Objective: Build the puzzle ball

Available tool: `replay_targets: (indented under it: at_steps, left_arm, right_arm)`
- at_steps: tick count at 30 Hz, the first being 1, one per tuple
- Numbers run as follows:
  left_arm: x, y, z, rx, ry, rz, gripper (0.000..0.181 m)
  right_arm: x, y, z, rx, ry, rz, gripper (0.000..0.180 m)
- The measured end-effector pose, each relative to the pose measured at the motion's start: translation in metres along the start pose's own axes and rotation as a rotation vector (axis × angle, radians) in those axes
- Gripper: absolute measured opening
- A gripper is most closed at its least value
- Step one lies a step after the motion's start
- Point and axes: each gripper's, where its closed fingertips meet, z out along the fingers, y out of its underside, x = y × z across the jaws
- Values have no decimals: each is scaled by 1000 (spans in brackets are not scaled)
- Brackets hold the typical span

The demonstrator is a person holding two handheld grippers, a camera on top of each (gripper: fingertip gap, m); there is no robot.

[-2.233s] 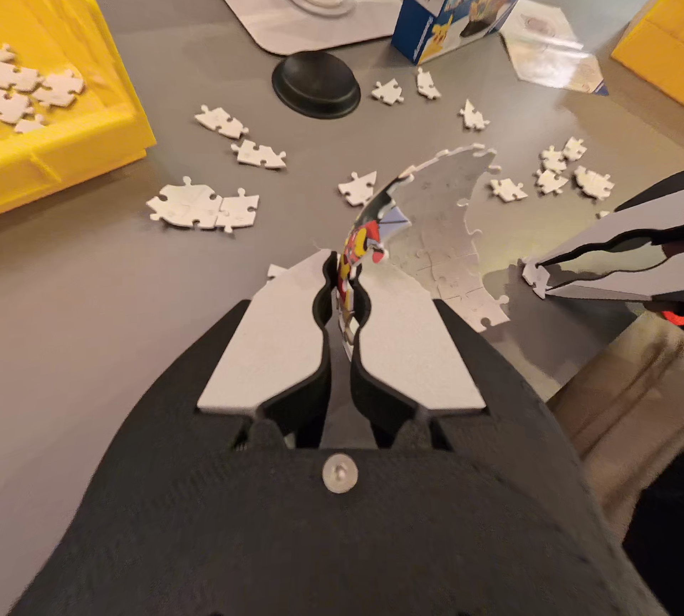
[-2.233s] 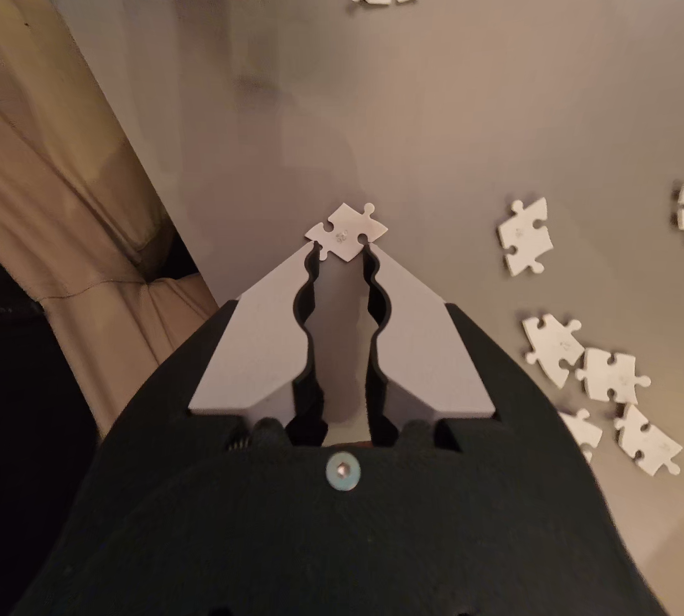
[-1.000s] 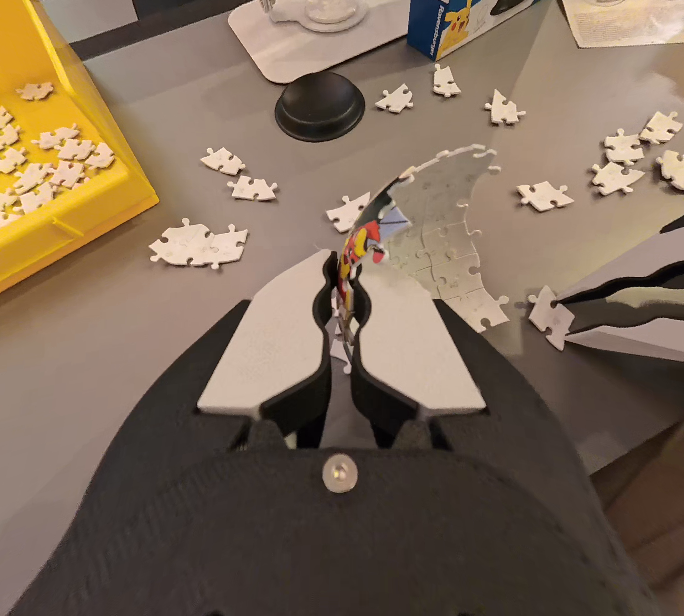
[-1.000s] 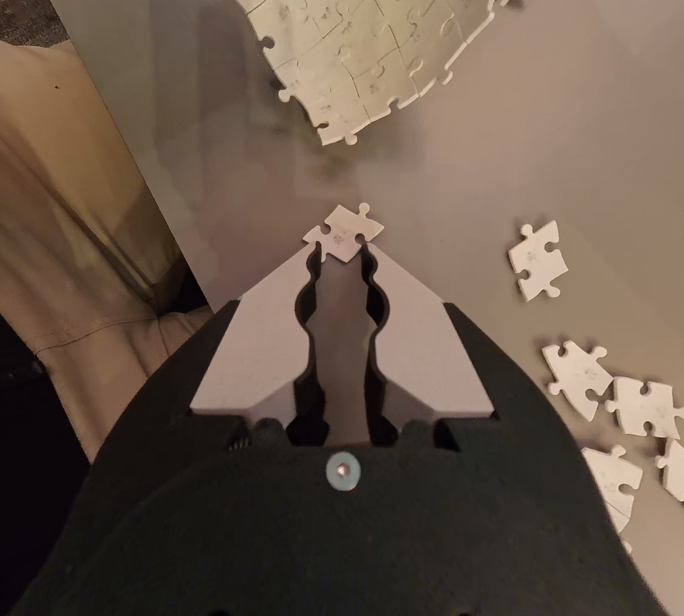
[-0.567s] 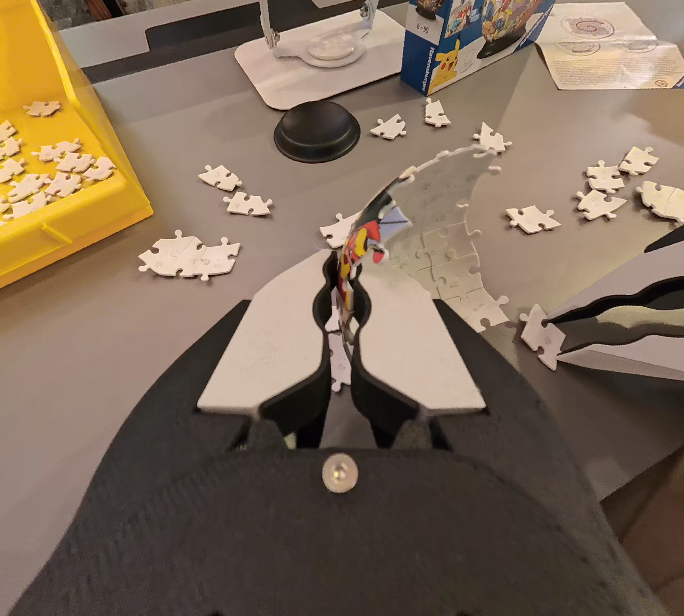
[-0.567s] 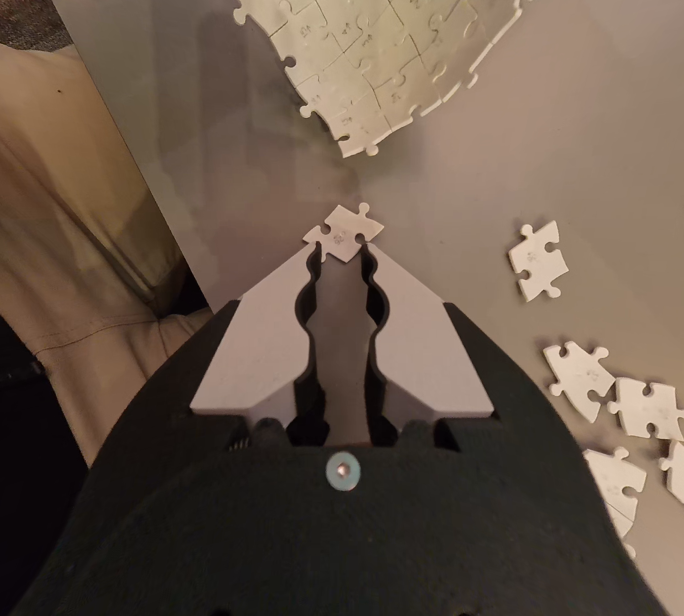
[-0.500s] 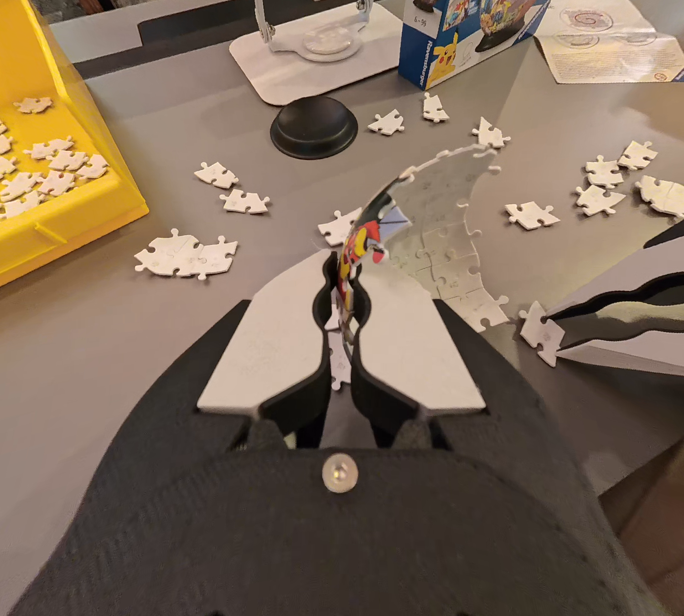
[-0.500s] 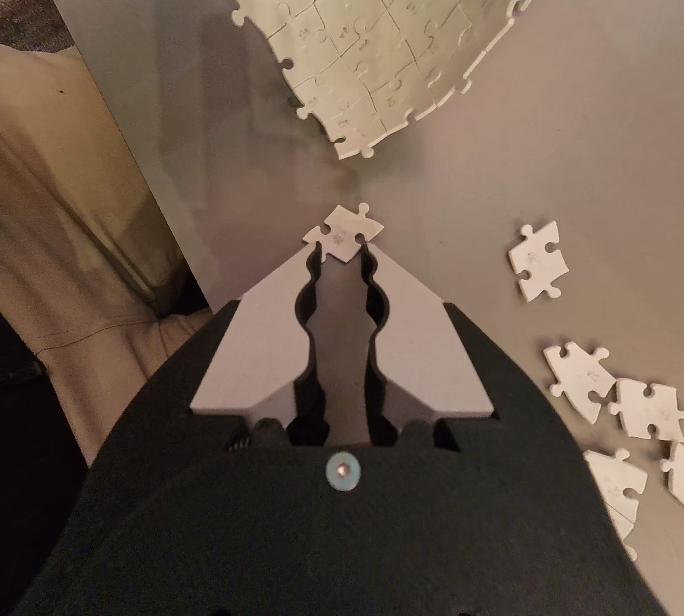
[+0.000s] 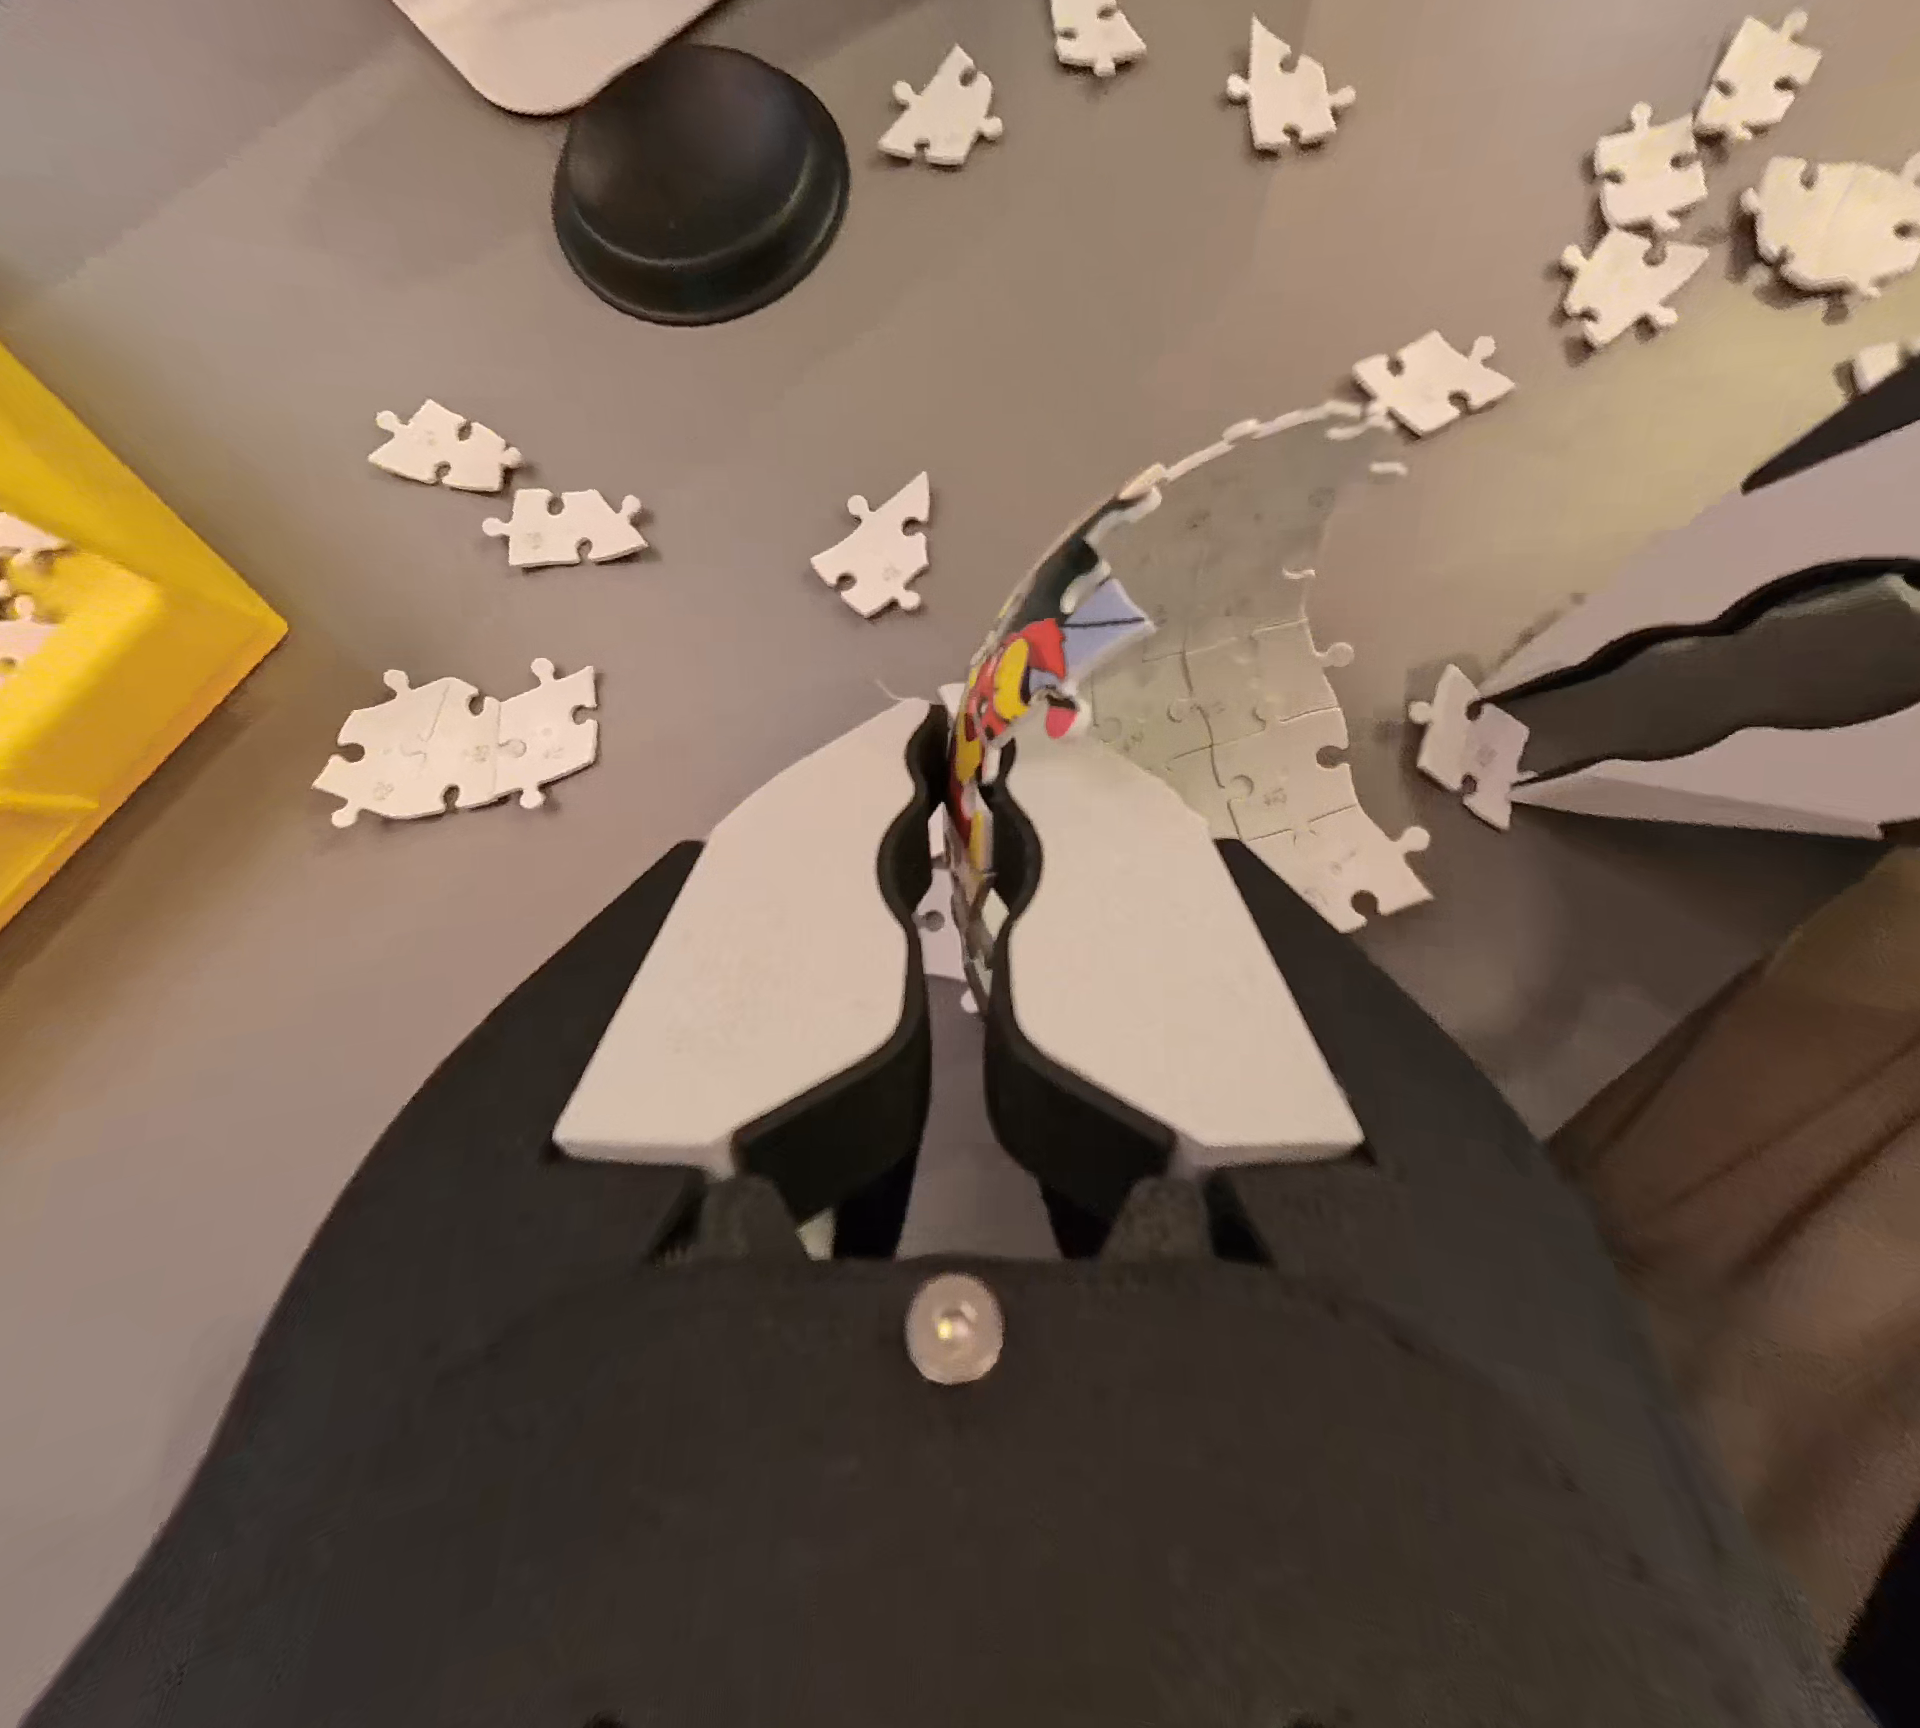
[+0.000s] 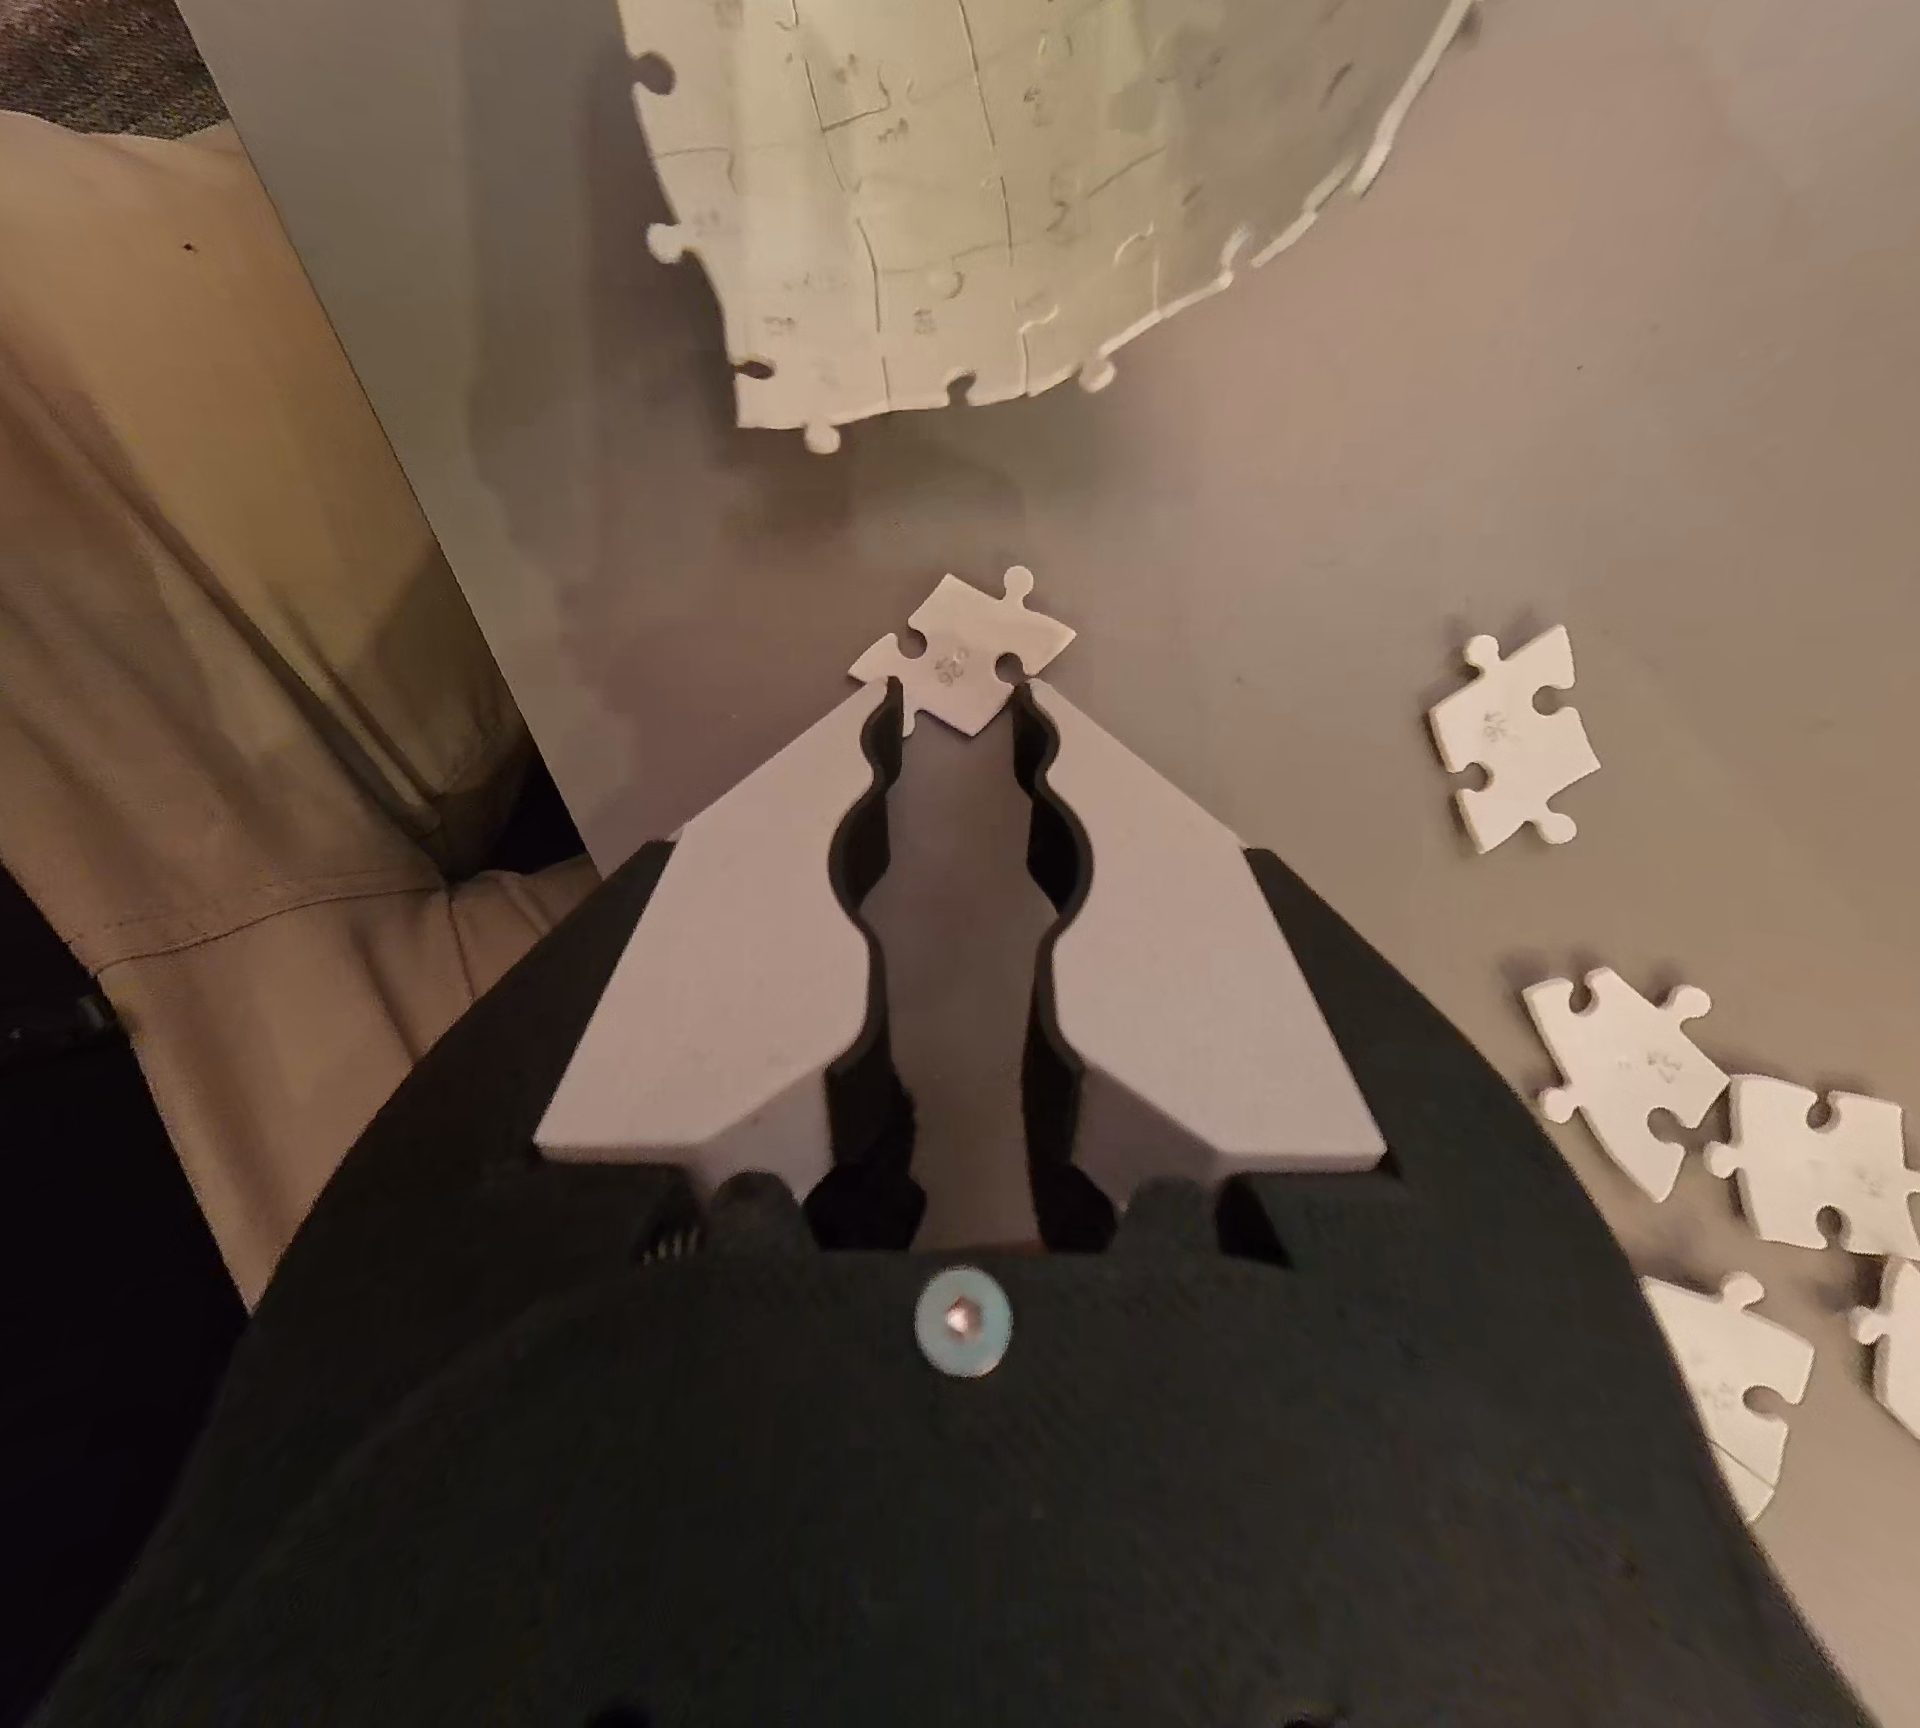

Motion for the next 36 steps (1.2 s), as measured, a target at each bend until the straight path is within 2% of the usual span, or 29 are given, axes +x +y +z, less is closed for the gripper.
replay_targets:
  at_steps: [4,25,36]
  left_arm:
    - [3,1,1,-82,24,65,5]
    - [8,16,0,-216,50,142,5]
    - [16,22,3,-303,81,187,5]
  right_arm:
    - [0,0,0,0,0,-4,20]
    - [0,0,0,-4,9,-12,20]
    - [8,-12,8,33,94,63,26]
